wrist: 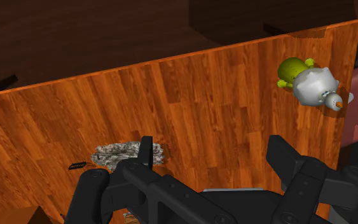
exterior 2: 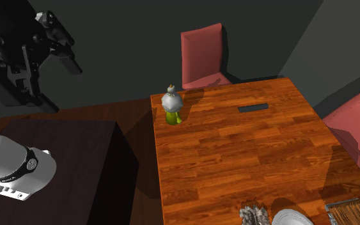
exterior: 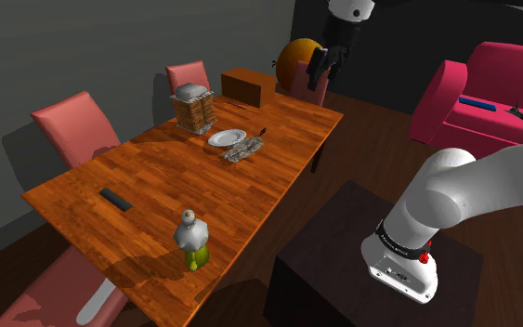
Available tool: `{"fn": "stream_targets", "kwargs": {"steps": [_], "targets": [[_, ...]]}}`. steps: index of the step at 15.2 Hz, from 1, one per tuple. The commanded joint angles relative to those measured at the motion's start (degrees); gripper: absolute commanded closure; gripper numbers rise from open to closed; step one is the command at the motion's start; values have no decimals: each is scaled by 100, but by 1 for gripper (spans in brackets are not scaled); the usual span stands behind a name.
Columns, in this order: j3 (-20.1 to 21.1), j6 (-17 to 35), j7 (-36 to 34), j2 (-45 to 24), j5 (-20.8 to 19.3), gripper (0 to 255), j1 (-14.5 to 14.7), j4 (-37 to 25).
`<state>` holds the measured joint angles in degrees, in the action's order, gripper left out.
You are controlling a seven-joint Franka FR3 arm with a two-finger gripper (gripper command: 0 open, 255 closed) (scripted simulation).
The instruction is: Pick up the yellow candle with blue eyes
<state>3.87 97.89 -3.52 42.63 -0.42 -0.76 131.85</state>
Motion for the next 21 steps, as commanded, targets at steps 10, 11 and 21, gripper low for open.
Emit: {"fn": "stream_targets", "kwargs": {"steps": [10,11,21], "targets": [[807,1203,-940,-808,403,0,213,516],[899,1341,-1046,-934,434,0,233,538],[1823,2663,-2204,-2561,424,0,325,354]]}}
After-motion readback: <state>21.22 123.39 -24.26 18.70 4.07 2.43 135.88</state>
